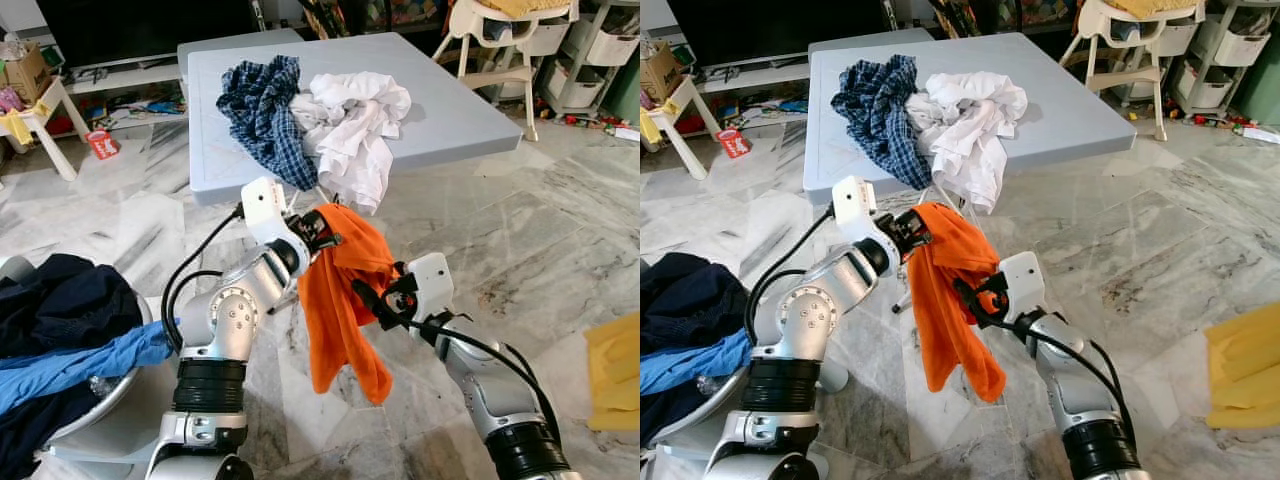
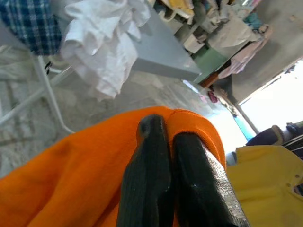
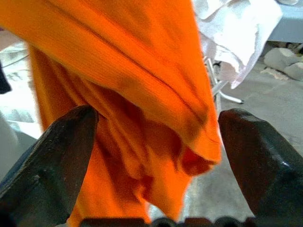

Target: Hang hanger

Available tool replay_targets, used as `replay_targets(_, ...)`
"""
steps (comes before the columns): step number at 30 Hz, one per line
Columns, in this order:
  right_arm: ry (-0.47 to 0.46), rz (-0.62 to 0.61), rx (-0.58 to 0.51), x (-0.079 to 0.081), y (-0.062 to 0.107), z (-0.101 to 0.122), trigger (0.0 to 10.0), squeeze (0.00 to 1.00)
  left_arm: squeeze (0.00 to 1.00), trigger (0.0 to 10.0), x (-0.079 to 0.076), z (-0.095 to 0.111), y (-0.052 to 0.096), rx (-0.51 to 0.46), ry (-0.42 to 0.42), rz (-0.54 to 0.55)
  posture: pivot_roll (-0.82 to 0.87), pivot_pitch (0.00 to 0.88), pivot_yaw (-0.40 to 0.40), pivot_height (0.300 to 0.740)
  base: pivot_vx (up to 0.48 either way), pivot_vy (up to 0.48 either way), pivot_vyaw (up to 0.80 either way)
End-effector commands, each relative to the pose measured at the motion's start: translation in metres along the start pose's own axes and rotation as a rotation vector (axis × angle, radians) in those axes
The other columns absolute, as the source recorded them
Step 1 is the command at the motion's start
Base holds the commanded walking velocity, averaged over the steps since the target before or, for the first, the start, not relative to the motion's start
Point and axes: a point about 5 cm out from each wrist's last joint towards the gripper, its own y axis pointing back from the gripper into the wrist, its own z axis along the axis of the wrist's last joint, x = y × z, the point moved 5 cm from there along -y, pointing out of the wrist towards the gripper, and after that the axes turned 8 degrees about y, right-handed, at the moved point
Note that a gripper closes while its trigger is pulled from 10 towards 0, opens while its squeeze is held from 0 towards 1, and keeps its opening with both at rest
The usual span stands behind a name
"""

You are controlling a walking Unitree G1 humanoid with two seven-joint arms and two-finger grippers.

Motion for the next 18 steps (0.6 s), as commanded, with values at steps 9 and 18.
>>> replay_targets(9,0.049,-0.086,-0.015,-0.017,-0.010,0.006,10.0,0.00,0.00,10.0,-0.023,0.002,0.008,0.028,-0.013,-0.067,0.02,0.049,0.048,0.740,0.000,0.000,0.00)
replay_targets(18,0.044,-0.143,-0.010,-0.026,-0.017,0.002,0.0,0.00,0.00,10.0,-0.028,0.003,0.018,0.045,-0.012,-0.075,0.03,0.045,0.050,0.740,0.000,0.000,0.00)
